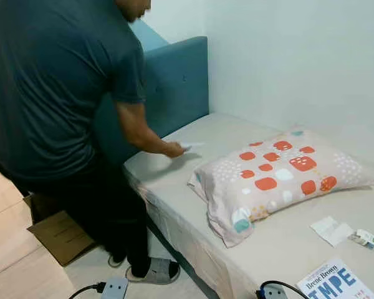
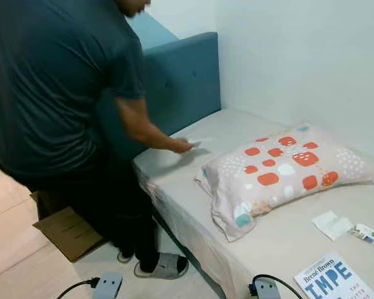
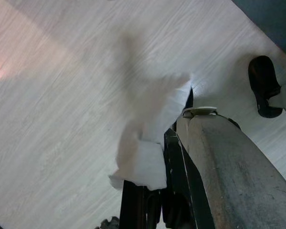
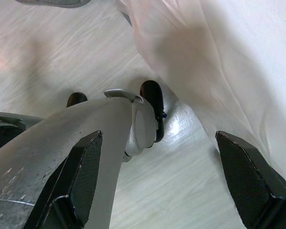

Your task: Clean up the room

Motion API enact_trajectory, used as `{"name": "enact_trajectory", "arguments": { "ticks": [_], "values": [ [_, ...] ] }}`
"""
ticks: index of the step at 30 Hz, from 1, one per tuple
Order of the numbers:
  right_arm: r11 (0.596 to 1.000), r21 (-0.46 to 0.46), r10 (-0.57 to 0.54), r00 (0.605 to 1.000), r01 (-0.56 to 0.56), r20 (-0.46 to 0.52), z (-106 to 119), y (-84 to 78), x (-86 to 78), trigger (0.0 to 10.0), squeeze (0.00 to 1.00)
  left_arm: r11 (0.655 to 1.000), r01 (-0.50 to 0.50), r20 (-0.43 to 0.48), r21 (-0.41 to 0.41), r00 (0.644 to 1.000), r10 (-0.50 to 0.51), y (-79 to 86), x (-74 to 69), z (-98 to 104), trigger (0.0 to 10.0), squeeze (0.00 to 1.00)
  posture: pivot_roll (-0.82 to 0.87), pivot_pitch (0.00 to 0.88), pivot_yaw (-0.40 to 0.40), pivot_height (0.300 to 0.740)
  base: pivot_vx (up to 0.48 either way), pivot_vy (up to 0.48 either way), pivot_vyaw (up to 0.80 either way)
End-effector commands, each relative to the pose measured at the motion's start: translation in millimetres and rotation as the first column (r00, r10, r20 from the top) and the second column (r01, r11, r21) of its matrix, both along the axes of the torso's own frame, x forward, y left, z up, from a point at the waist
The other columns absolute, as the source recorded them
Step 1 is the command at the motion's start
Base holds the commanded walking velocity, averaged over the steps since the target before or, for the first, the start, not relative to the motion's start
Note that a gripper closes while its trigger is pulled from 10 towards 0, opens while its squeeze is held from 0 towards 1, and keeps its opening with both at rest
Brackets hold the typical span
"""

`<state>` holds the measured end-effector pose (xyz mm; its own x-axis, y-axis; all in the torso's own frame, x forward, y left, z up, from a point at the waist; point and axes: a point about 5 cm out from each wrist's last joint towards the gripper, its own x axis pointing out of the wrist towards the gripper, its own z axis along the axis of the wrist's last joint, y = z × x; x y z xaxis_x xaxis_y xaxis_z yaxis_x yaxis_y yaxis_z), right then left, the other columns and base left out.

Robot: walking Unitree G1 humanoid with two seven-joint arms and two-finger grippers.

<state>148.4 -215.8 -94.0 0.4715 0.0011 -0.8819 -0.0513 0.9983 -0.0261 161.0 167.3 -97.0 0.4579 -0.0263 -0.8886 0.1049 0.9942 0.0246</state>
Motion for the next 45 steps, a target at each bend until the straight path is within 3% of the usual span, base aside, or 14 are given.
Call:
{"name": "enact_trajectory", "arguments": {
  "ticks": [1,37,44,45],
  "values": [
    [1.000,0.023,0.000,1.000,0.000,-0.025,-4,7.4,-7.1,10.0,0.00,1.000,0.008,-0.019,0.014,1.000,-0.008,4.6,-4.0,-1,10.0,0.00,-0.20,0.000,0.043,0.740,-0.480,0.000,0.00],
    [1.000,-0.010,-0.014,1.000,0.014,-0.019,-2,-1.8,-5.9,10.0,0.00,1.000,0.015,-0.022,0.007,1.000,-0.015,-1.7,-3.9,-2,10.0,0.00,-0.21,0.000,0.029,0.740,-0.033,0.000,0.00],
    [0.999,-0.013,-0.051,0.998,0.051,0.046,6,-7.9,10.1,10.0,0.00,1.000,0.004,-0.025,0.006,1.000,-0.004,-1.0,-5.3,-2,10.0,0.00,-0.20,0.000,0.024,0.740,0.000,0.000,0.00],
    [0.999,-0.017,-0.046,0.997,0.048,0.067,10,-8.7,19.2,10.0,0.00,1.000,0.001,-0.028,0.008,1.000,-0.001,0.4,-6.4,-3,10.0,0.00,-0.19,0.000,0.021,0.740,0.000,0.000,0.00]
  ]
}}
